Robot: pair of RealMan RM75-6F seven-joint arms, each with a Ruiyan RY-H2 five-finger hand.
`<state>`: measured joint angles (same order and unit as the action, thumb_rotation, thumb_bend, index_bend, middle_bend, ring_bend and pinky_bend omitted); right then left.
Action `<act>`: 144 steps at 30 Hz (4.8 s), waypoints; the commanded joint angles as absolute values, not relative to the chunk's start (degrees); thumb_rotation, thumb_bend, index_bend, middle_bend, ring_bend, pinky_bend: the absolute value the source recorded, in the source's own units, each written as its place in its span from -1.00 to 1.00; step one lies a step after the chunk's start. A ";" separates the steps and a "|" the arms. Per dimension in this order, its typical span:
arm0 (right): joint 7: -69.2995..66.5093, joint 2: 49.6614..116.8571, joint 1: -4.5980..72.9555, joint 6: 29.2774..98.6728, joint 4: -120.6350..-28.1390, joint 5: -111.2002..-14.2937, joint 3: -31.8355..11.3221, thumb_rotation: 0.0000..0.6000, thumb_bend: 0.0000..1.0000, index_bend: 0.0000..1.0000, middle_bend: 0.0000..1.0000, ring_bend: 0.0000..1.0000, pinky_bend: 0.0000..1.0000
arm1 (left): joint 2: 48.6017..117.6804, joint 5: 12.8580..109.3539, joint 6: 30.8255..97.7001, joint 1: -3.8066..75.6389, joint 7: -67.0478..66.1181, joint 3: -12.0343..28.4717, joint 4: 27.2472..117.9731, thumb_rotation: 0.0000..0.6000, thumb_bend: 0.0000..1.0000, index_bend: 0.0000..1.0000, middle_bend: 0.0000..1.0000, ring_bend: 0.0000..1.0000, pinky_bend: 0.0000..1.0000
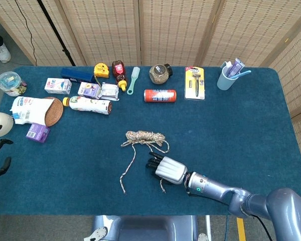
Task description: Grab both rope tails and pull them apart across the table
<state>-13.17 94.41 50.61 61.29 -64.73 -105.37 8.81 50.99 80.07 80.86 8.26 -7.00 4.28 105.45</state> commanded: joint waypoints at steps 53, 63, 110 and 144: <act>-7.37 85.00 40.07 65.24 -76.12 -94.30 2.29 1.00 -0.22 0.23 -0.37 -0.63 -1.00 | 62.39 103.56 58.83 32.61 -2.63 1.21 95.50 1.00 -0.19 -0.13 -1.00 -1.00 -1.00; -7.41 85.47 39.56 64.66 -75.85 -94.15 1.82 1.00 -0.22 0.23 -0.37 -0.63 -1.00 | 66.78 106.10 56.26 36.21 -4.96 -0.58 92.44 1.00 -0.19 -0.13 -1.00 -1.00 -1.00; -10.59 86.53 37.88 63.07 -72.05 -93.23 1.26 1.00 -0.22 0.25 -0.36 -0.63 -1.00 | 81.57 99.67 51.08 42.91 -9.06 -1.19 86.30 1.00 -0.37 -0.09 -1.00 -1.00 -1.00; -14.61 88.24 37.70 61.68 -66.71 -92.50 0.90 1.00 -0.22 0.25 -0.36 -0.63 -1.00 | 90.69 96.36 48.30 46.99 -9.47 -1.80 77.87 1.00 -0.37 -0.09 -1.00 -1.00 -1.00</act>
<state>-14.59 88.22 37.71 61.67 -66.73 -92.51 0.91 90.66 96.40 48.29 46.96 -9.50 -1.78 77.89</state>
